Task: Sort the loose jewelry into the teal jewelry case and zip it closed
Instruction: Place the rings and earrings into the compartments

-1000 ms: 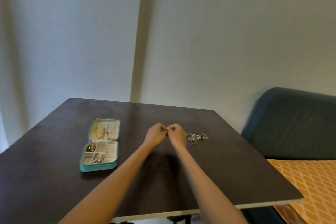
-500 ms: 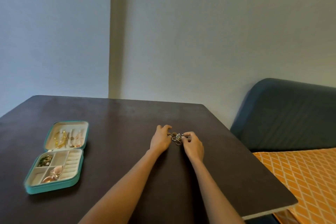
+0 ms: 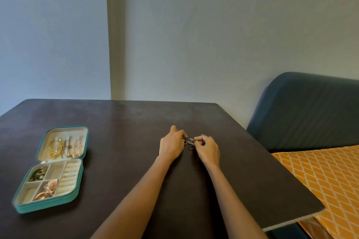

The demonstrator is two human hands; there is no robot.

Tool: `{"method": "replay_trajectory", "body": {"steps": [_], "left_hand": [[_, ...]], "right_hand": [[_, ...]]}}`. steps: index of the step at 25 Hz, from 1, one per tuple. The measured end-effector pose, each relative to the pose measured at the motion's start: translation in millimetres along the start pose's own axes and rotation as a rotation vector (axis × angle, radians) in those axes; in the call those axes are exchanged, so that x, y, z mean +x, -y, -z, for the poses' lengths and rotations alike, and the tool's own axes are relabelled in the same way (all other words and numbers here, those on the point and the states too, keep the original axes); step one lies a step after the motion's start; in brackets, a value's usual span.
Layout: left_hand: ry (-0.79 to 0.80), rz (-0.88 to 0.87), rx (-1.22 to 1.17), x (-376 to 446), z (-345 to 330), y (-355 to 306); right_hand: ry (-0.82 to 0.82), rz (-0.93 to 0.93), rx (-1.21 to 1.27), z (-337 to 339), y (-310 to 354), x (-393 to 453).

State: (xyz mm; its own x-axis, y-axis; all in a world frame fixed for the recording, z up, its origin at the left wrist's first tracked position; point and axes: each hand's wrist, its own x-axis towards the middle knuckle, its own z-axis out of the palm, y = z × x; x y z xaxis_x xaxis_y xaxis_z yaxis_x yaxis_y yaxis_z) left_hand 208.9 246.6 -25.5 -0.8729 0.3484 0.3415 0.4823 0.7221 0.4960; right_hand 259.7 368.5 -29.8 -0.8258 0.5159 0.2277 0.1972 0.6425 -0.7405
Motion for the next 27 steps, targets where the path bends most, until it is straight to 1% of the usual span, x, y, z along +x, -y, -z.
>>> {"method": "replay_trajectory", "body": {"steps": [5, 9, 11, 14, 17, 18, 21, 27], "left_hand": [[0.029, -0.038, -0.107, 1, 3, 2], [0.085, -0.066, -0.063, 3, 2, 2], [0.098, -0.080, -0.037, 4, 3, 0], [0.088, -0.072, -0.039, 5, 5, -1], [0.091, -0.075, -0.057, 4, 4, -1], [0.102, -0.082, -0.050, 3, 4, -2], [0.149, -0.112, 0.006, 4, 4, -4], [0.165, -0.130, 0.012, 6, 2, -2]], "right_hand": [[-0.002, 0.031, -0.013, -1, -2, 1], [-0.007, 0.048, 0.004, -2, -6, 2], [-0.020, 0.028, 0.152, 1, -5, 0], [-0.070, -0.040, 0.556, 12, -3, -3], [-0.036, -0.123, 0.884, 22, -5, -5], [-0.013, -0.136, 0.929, 23, -5, -5], [0.013, -0.152, 0.934, 23, -4, -5], [0.032, -0.154, 0.948, 22, -4, -4]]}}
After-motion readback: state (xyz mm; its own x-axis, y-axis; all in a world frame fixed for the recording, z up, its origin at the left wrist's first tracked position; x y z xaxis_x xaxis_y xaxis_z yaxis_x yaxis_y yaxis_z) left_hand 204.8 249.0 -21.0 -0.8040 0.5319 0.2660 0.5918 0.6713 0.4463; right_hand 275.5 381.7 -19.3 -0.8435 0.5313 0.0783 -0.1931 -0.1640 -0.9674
